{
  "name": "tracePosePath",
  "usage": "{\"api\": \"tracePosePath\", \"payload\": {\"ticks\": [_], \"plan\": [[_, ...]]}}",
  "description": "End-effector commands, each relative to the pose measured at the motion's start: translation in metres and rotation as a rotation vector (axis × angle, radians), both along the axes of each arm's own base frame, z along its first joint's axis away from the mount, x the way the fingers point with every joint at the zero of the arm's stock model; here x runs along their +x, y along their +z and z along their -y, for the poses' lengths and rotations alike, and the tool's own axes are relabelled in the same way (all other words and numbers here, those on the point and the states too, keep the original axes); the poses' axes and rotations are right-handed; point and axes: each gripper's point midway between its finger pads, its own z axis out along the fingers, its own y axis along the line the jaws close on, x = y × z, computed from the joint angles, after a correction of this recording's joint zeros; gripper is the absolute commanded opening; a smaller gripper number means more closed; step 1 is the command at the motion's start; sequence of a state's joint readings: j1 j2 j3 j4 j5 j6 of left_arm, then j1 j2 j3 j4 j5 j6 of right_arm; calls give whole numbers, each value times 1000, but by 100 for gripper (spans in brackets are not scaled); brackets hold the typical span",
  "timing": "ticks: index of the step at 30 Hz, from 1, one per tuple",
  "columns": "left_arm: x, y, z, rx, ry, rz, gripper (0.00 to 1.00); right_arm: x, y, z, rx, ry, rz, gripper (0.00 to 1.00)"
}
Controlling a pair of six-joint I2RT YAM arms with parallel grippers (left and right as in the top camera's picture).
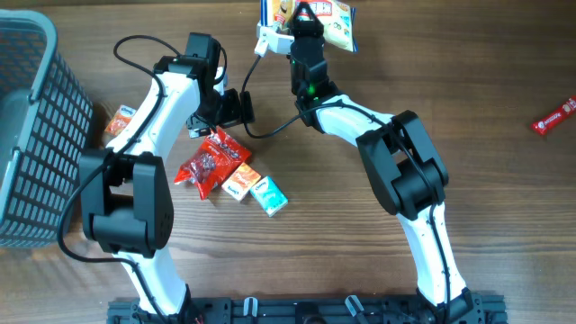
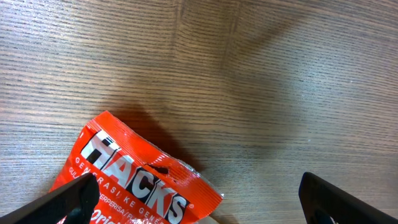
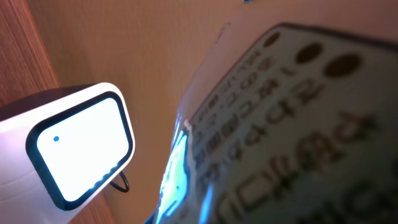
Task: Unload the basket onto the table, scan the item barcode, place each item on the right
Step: 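Raise the white-blue bag up to the white scanner, then carry the white-blue bag right and drop it at the table edge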
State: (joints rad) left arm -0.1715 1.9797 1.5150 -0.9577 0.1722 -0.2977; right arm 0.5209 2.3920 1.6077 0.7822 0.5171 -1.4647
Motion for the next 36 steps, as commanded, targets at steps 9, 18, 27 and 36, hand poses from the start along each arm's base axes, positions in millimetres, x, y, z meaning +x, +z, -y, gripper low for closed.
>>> {"api": "tracePosePath", "payload": {"ticks": [9,18,27,36], "plan": [[3,7,0,-8,0,22,100,10,6,22,32,-37,15,4],[3,7,0,-8,0,22,100,11,15,29,120,-57,51,4],[3,7,0,-8,0,22,100,13,109,93,455,-214,184,4],[3,7,0,-8,0,22,100,-18,150,267,909,-633,290,4]]}}
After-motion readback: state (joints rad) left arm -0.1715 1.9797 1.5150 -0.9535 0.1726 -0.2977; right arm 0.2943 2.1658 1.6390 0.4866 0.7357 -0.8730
